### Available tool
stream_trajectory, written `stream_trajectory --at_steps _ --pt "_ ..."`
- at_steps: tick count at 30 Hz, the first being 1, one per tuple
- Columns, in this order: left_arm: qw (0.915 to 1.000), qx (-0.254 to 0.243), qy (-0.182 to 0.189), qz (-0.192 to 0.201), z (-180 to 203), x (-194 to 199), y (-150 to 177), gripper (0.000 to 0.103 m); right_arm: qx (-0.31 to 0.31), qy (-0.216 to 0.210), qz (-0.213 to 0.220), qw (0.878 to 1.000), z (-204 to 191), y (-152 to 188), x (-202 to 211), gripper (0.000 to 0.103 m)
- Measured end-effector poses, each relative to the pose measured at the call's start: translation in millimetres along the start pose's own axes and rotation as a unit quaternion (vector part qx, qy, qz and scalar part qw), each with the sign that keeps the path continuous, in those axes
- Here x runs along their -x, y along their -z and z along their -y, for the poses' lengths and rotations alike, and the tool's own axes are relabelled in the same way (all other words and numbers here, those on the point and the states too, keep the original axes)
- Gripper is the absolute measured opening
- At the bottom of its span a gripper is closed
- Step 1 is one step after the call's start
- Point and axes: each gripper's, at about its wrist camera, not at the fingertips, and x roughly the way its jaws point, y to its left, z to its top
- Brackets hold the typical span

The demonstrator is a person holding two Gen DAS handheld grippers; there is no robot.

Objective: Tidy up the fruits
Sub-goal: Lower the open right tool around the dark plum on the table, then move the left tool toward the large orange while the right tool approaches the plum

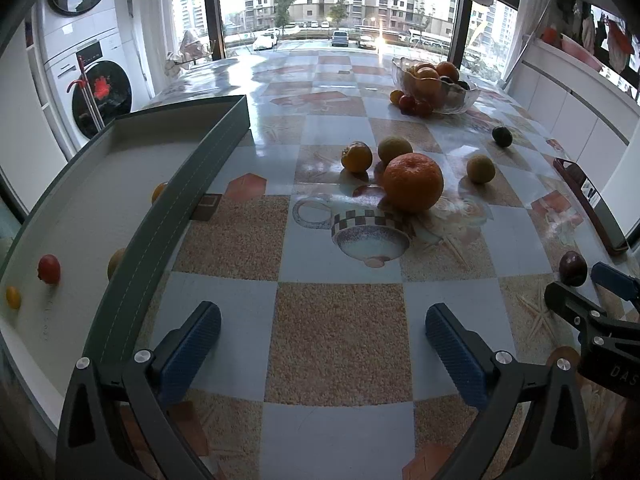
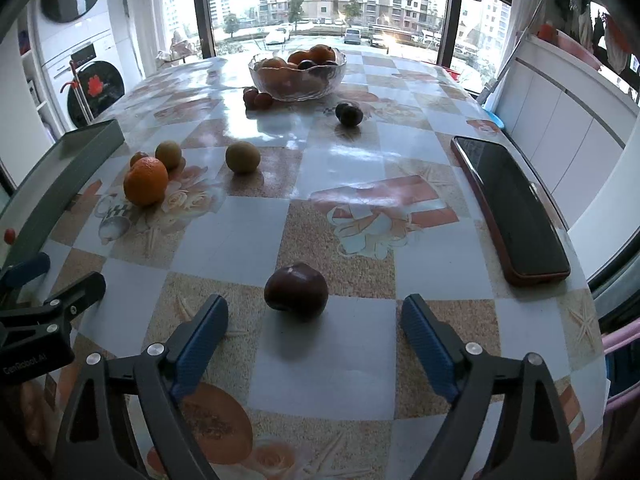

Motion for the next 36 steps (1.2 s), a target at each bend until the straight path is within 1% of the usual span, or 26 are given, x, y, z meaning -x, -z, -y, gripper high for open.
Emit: stream_trajectory --at_steps 5,7,8,36 --pt "1.0 0.0 0.0 0.0 -0.1 -0.1 -0.1 0.103 0.001 0.0 -0.001 1.0 0.3 -0.4 -0.5 0.092" --pt "1.0 0.0 0.0 0.0 -0.2 0.0 0.0 0.103 0.003 -0.004 -0.006 1.0 -0.4 -0.2 -1.9 0.103" --pt "1.0 0.0 0.0 0.0 -0.2 -0.1 0.0 0.103 0.006 -0.005 -0.013 1.0 -1.3 0.4 -3.1 0.103" --pt "1.0 0.0 0.001 0.0 -0.4 -0.1 0.0 0.103 0.004 -0.005 -0.012 1.0 -1.7 1.1 -2.2 0.103"
